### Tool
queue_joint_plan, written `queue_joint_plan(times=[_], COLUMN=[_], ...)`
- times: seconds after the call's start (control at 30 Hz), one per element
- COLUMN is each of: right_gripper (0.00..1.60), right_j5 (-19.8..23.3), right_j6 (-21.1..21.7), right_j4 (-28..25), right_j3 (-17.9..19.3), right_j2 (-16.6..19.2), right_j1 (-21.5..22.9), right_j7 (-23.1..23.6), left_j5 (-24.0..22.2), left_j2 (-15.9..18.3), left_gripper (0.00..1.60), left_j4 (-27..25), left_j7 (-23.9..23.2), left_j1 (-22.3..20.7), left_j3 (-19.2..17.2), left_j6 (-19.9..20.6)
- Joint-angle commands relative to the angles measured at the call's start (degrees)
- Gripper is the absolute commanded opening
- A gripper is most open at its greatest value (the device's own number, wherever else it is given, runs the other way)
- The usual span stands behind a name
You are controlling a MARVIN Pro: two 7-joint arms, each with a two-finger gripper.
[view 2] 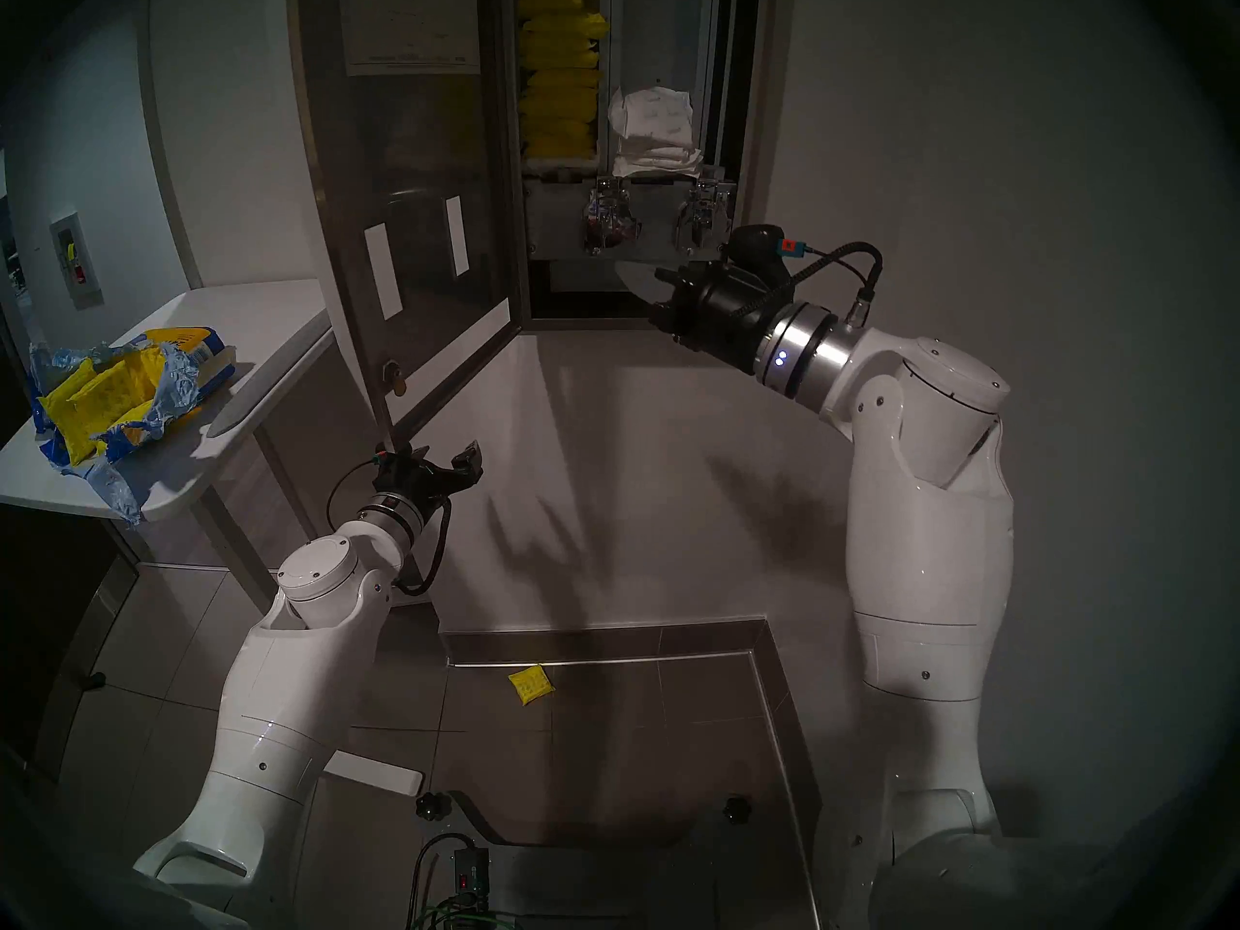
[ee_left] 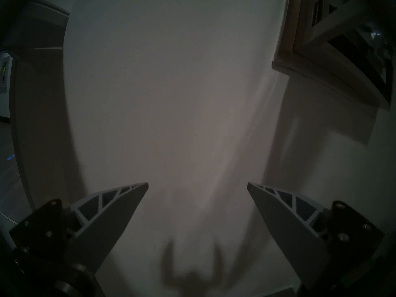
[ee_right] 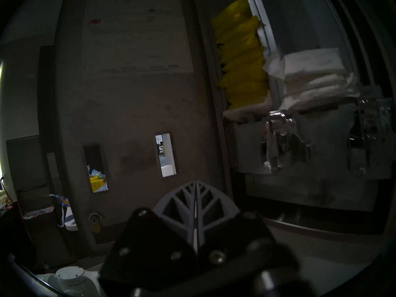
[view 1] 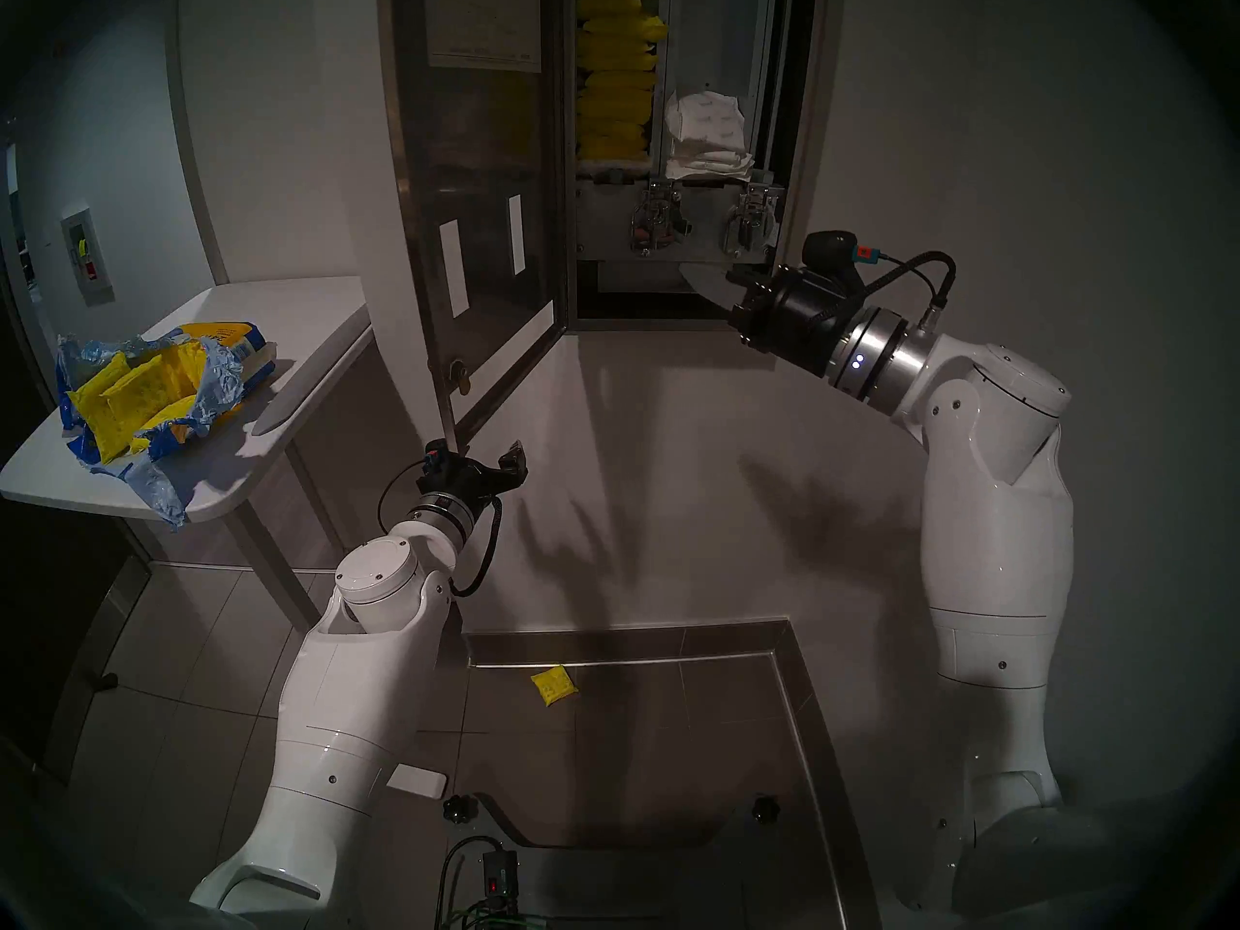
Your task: Open the dispenser door, put the pads inside, close the door
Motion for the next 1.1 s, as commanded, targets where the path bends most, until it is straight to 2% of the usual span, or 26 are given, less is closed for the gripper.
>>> queue_joint_plan(times=[0.0, 0.03, 0.1, 0.17, 0.23, 0.37, 0.4, 0.5, 0.53, 0.7, 1.07], right_gripper=[0.00, 0.00, 0.00, 0.00, 0.00, 0.00, 0.00, 0.00, 0.00, 0.00, 0.00], right_j5=[1.7, 2.1, 5.0, 6.8, 7.5, 11.0, 12.3, 13.5, 13.9, 14.7, 15.8], right_j6=[-1.7, -2.0, -0.9, 0.0, -0.2, 2.9, 2.8, 4.8, 4.6, 6.2, 6.7], right_j4=[-0.3, -0.7, 0.4, 1.3, 0.7, 4.4, 3.1, 6.3, 5.9, 9.6, 15.0], right_j3=[-2.4, -2.4, -1.0, 0.4, 1.0, 2.9, 3.2, 2.8, 2.3, 0.2, -3.2], right_j2=[-4.1, -4.8, -7.4, -8.4, -8.7, -10.2, -11.1, -11.2, -11.3, -11.7, -13.2], right_j1=[6.9, 6.5, 8.4, 9.9, 9.1, 13.0, 10.8, 14.1, 13.1, 16.5, 20.6], right_j7=[-1.9, -2.5, -3.0, -3.5, -4.0, -5.1, -6.2, -6.8, -7.5, -8.6, -10.2], left_j5=[-0.5, -0.5, -0.6, -0.7, -0.8, -0.9, -0.9, -1.1, -1.1, -1.3, -1.6], left_j2=[0.5, 0.5, 0.6, 0.8, 1.0, 1.6, 1.7, 1.9, 2.0, 2.1, 2.4], left_gripper=[1.60, 1.60, 1.60, 1.60, 1.60, 1.60, 1.60, 1.60, 1.60, 1.60, 1.60], left_j4=[-1.6, -1.6, -1.7, -1.9, -2.0, -2.4, -2.3, -2.6, -2.6, -2.7, -2.7], left_j7=[-1.4, -1.5, -1.7, -1.8, -1.9, -1.8, -1.7, -1.8, -1.7, -1.7, -1.8], left_j1=[-0.5, -0.3, 0.3, 0.7, 1.0, 1.7, 1.7, 1.9, 2.0, 2.1, 2.2], left_j3=[0.1, 0.1, 0.2, 0.0, -0.1, -0.8, -1.0, -1.5, -1.6, -2.1, -2.7], left_j6=[-0.4, -0.4, -0.3, -0.3, -0.4, -0.5, -0.5, -0.6, -0.6, -0.7, -0.6])
